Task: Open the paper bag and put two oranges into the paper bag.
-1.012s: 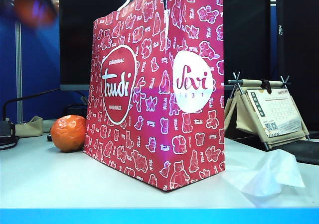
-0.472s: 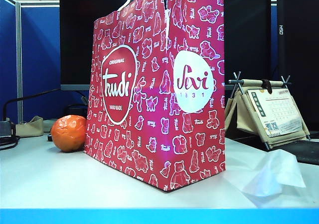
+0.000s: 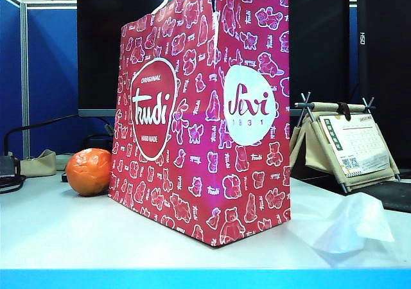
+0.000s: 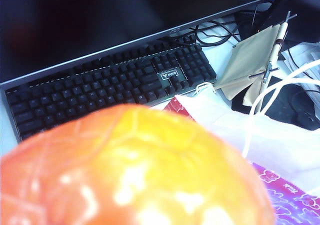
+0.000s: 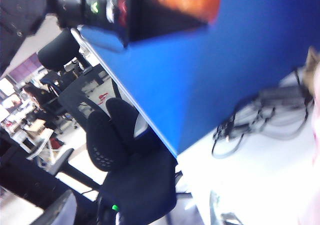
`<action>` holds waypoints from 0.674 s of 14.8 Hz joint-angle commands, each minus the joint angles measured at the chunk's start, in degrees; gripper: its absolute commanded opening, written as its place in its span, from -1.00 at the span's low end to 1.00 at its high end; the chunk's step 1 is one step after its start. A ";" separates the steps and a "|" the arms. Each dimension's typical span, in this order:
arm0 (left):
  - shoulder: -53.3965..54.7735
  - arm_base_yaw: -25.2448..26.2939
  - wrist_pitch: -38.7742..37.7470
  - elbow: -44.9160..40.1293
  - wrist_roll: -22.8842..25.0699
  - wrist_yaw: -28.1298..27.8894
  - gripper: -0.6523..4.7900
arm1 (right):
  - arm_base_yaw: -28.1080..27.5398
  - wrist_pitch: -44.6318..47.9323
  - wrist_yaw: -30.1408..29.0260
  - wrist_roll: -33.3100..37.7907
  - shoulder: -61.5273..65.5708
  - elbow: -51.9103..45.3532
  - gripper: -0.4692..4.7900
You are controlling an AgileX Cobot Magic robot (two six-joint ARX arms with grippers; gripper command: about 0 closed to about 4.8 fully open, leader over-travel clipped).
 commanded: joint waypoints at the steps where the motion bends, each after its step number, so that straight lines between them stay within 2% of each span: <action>1: -0.22 0.04 0.59 0.24 1.36 0.22 -0.78 | 0.11 -6.12 9.01 -7.43 -0.04 3.13 0.48; 2: -0.20 0.04 0.59 0.24 1.73 0.81 -0.78 | 0.11 -8.79 11.87 -9.62 0.02 3.43 0.48; 4: -0.22 0.02 0.59 0.24 1.70 4.35 -0.78 | 0.11 -8.28 13.29 -9.64 1.44 3.43 0.48; 8: -0.22 0.02 -1.95 0.24 3.23 4.17 -0.78 | 0.11 -7.02 14.47 -10.75 6.43 3.89 0.47; 10: -0.22 0.04 -1.05 0.24 3.19 4.20 -0.78 | 0.11 -5.68 16.04 -11.10 6.60 3.89 0.34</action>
